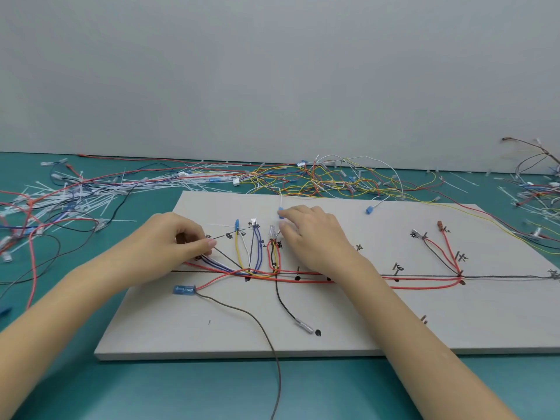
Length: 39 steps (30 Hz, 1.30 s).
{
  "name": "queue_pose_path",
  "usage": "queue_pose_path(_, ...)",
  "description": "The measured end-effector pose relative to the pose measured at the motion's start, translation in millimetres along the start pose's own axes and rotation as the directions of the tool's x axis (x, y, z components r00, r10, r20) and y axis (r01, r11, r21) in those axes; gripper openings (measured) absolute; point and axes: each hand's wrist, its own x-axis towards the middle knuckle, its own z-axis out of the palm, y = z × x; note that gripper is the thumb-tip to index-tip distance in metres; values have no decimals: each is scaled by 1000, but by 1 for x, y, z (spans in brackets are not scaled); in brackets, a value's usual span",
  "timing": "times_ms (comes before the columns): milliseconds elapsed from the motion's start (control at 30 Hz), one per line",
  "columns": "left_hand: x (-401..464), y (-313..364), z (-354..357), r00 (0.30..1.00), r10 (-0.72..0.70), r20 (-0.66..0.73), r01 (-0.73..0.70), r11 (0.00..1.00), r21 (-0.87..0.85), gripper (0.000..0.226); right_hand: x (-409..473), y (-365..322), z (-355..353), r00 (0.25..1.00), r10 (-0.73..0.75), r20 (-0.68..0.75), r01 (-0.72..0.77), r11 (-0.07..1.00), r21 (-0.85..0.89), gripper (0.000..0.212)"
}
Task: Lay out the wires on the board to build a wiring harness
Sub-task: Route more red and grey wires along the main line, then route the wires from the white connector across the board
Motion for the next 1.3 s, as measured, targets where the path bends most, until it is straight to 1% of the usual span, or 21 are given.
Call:
queue_pose_path(133,2,-2,6,998,22,-51,-23,999,-23,24,6,3,5,993,18,114,-27,996,80,48)
queue_pose_path(200,4,0,11,997,34,-71,-36,999,-20,23,5,5,8,990,9,143,-18,998,57,49)
queue_pose_path(367,17,7,16,990,55,-129,-51,998,36,20,3,5,10,994,13,111,-19,999,51,44)
queue_pose_path(567,64,1,17,989,17,-146,-3,995,98,11,3,4,10,997,31,69,-36,997,61,44)
queue_pose_path(633,87,-1,22,992,-2,-126,18,992,127,15,3,5,11,998,30,60,-34,997,76,43)
queue_pose_path(733,122,-5,32,994,-18,-110,39,980,193,29,2,7,13,999,21,42,-25,995,94,44)
queue_pose_path(833,150,-13,34,991,-109,-78,123,970,211,37,2,10,13,999,20,48,-26,992,121,44)
queue_pose_path(933,168,-23,32,964,-243,-104,257,952,163,43,3,13,13,998,15,58,-23,990,138,45)
queue_pose_path(1000,174,-29,34,957,-275,-94,287,945,154,46,4,13,13,998,13,58,-21,990,138,44)
queue_pose_path(1067,176,-32,39,959,-276,-68,283,944,169,48,4,13,13,998,12,57,-19,990,138,45)
queue_pose_path(1133,178,-33,43,964,-257,-69,266,943,198,49,4,14,13,998,12,56,-20,989,143,45)
queue_pose_path(1233,181,-31,45,978,-194,-75,208,940,271,45,3,14,14,998,13,55,-21,989,146,45)
queue_pose_path(1300,182,-28,46,987,-146,-63,158,947,278,41,4,13,14,998,15,53,-22,989,144,46)
